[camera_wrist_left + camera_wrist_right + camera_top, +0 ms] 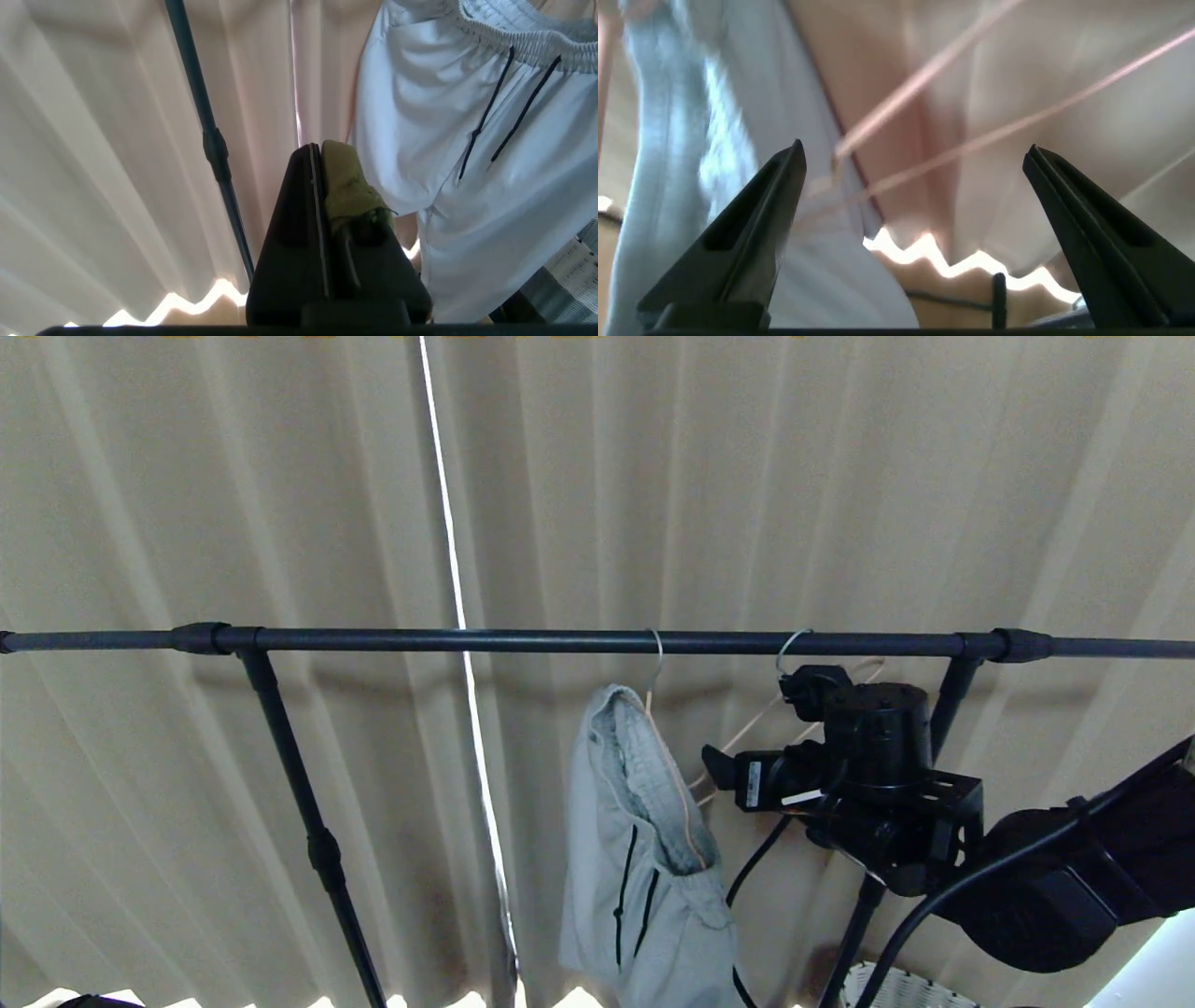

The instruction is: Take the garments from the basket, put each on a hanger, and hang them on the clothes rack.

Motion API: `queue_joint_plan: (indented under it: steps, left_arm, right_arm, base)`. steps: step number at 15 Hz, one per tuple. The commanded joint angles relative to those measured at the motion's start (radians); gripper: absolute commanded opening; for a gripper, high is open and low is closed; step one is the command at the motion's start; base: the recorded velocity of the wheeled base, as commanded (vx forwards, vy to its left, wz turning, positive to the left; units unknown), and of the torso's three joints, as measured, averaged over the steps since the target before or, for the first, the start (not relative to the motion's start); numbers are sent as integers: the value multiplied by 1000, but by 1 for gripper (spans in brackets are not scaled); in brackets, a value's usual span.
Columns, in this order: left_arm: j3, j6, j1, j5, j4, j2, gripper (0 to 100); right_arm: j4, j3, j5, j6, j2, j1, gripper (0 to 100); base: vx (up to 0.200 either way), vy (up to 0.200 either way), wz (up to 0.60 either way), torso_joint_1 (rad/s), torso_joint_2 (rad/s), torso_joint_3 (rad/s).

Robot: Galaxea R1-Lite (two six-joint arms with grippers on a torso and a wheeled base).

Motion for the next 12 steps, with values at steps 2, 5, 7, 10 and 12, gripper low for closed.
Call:
queue_joint_plan:
  steps: [2, 5, 7, 10, 12]
  left_arm:
    - [1, 0, 0, 0, -1, -1, 0]
    - [1, 0, 0, 0, -1, 0, 0]
    - [5, 0, 0, 0, -1, -1, 0]
    - [5, 0, 0, 0, -1, -1, 0]
    - [7, 0, 0, 0, -1, -1, 0]
  right_arm:
    - [4, -73, -31, 14, 82, -3, 100]
    - [7, -130, -60, 14, 127, -15, 100]
    - [7, -133, -69, 14, 145, -18, 100]
    - [10, -116, -85, 17, 150, -23, 100]
    - [10, -84, -106, 19, 142, -23, 100]
  base:
    - [0, 0, 0, 0, 0, 0]
    - [0, 0, 0, 0, 0, 0]
    - [0, 0, 0, 0, 0, 0]
    - [0, 0, 0, 0, 0, 0]
    - [0, 0, 0, 0, 0, 0]
